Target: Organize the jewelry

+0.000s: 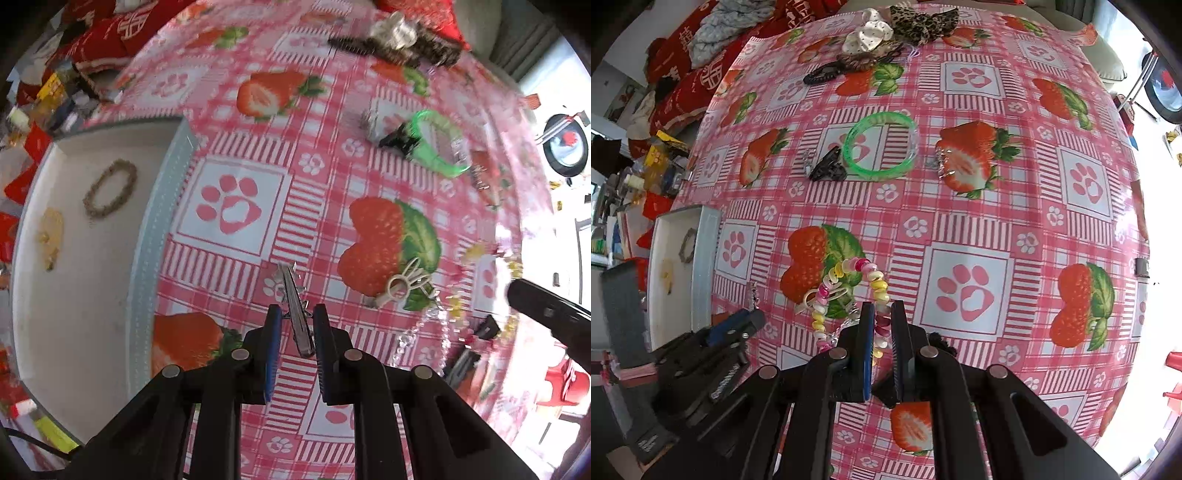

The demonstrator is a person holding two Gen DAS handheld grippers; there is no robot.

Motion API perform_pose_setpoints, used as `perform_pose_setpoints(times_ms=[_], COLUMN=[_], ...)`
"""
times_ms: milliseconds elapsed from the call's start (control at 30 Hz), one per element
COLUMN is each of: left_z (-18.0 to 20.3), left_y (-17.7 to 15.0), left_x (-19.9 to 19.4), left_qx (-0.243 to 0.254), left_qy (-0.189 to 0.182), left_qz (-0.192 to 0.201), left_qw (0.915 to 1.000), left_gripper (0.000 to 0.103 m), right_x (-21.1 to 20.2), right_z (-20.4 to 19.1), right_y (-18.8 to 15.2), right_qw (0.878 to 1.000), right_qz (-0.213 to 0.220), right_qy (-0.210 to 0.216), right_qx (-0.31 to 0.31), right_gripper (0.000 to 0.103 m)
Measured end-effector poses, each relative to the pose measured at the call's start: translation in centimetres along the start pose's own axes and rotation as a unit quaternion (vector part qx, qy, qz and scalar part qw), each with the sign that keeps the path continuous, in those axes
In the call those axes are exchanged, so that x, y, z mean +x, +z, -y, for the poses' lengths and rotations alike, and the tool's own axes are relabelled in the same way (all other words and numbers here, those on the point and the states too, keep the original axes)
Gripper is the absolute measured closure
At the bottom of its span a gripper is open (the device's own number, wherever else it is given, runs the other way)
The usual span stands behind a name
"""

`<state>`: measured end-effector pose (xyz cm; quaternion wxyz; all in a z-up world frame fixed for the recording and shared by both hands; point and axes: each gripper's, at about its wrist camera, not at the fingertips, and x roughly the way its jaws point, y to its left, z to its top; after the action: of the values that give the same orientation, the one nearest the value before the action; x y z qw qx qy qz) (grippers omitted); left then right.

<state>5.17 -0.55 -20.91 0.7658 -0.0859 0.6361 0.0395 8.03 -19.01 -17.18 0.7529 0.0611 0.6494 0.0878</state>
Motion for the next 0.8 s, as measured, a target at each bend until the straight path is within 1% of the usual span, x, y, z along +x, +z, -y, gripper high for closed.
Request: perform_pose_setpoints(times_ms=[100,233,400,500,567,633,800], left_z=[-0.3,-1.1,-3.5,-4.4,-4.8,-4.7,-4.5], left_y=[0.0,-0.1,-0.3,-0.3,-0.4,-0.4,-0.8], left_x=[-2.0,-4.0,-5.6,-5.7,-5.8,-5.7,-5.0], left_qx=[0.011,0.008,-0.004,-0.01,-0.003,0.008,0.009], left_qy=[-0.007,-0.017,-0.028,-0.026,-0.02,-0.02,-0.023], left_qz=[0.018,0.032,0.048,0.05,0.053,0.053,0.045], left_qw=[0.9997,0.9993,0.9984,0.9984,0.9984,0.9984,0.9987], left_gripper=[0.08,0.089,0.09,0.09,0.09,0.09,0.089], right_x=[0.0,-0.2,-0.8,-0.9,-0.6,-0.4,0.1], right_z=[-0.6,-1.5,-3.3,-4.5,-5.2,-5.8,-6.2], right_y=[-0.1,0.2,0.6,0.8,0.8,0.7,0.3], right_qw=[1.0,1.0,0.999,0.999,0.999,0.999,0.999], right_qz=[0.0,0.002,0.009,0.01,0.007,0.004,-0.001], right_qy=[0.004,0.01,0.019,0.021,0.023,0.025,0.021], right_qx=[-0.003,-0.011,-0.027,-0.039,-0.043,-0.047,-0.05], right_gripper=[0.094,0.094,0.094,0.094,0.094,0.094,0.094])
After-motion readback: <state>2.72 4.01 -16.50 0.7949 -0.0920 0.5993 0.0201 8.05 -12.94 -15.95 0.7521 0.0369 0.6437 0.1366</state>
